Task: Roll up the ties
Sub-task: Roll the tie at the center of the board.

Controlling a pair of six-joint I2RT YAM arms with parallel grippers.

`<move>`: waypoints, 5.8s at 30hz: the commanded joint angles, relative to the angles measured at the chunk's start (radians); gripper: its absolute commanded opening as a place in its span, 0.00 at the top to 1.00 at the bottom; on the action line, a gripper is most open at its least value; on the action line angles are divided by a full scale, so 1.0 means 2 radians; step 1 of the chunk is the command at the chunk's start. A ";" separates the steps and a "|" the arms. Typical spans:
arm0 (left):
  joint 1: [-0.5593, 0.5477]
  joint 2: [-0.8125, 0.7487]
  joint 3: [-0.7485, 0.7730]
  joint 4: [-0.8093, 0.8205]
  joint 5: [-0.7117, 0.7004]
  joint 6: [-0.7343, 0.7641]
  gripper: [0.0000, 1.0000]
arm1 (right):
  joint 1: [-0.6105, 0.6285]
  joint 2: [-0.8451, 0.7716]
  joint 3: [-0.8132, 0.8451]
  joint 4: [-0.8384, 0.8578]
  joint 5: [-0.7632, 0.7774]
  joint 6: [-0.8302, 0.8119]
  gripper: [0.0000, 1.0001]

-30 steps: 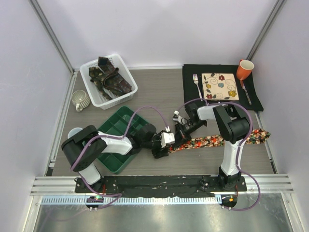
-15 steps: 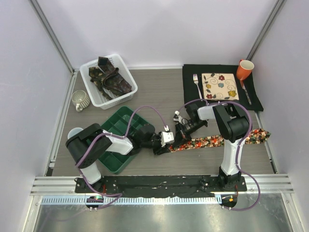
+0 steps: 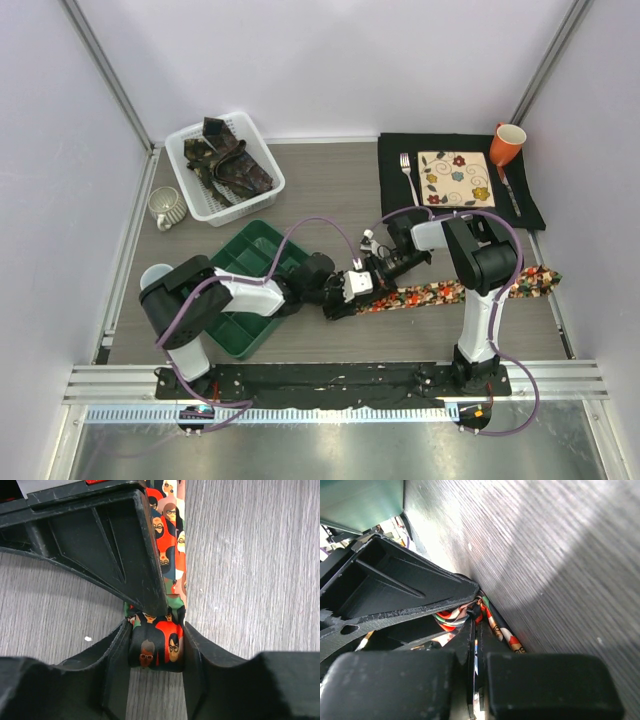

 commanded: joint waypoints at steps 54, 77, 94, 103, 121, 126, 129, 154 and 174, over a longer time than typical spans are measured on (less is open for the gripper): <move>-0.005 0.028 0.081 -0.221 -0.030 0.051 0.85 | 0.007 -0.061 -0.021 0.061 -0.001 0.067 0.59; 0.028 -0.009 -0.026 0.002 0.034 0.004 0.34 | -0.059 0.040 -0.022 -0.021 0.001 -0.025 0.99; 0.017 0.084 -0.004 0.123 0.013 -0.056 0.56 | -0.079 0.033 -0.028 -0.014 0.009 -0.020 0.99; 0.010 0.031 0.012 -0.058 -0.025 0.014 0.84 | -0.078 -0.028 0.010 -0.091 -0.004 -0.049 0.66; -0.006 0.035 0.045 -0.133 -0.058 0.058 0.86 | -0.023 -0.017 0.026 -0.057 0.029 -0.002 0.68; -0.006 0.030 0.038 -0.135 -0.052 0.067 0.86 | -0.033 -0.024 0.039 -0.068 0.041 -0.005 0.60; -0.007 0.029 0.036 -0.135 -0.051 0.068 0.86 | -0.032 -0.029 0.044 -0.067 0.041 -0.003 0.59; -0.007 0.026 0.019 -0.130 -0.041 0.078 0.86 | -0.036 -0.028 0.064 -0.093 -0.006 -0.015 0.48; -0.006 0.030 0.021 -0.126 -0.047 0.071 0.86 | -0.017 0.002 0.049 -0.109 0.044 -0.052 0.96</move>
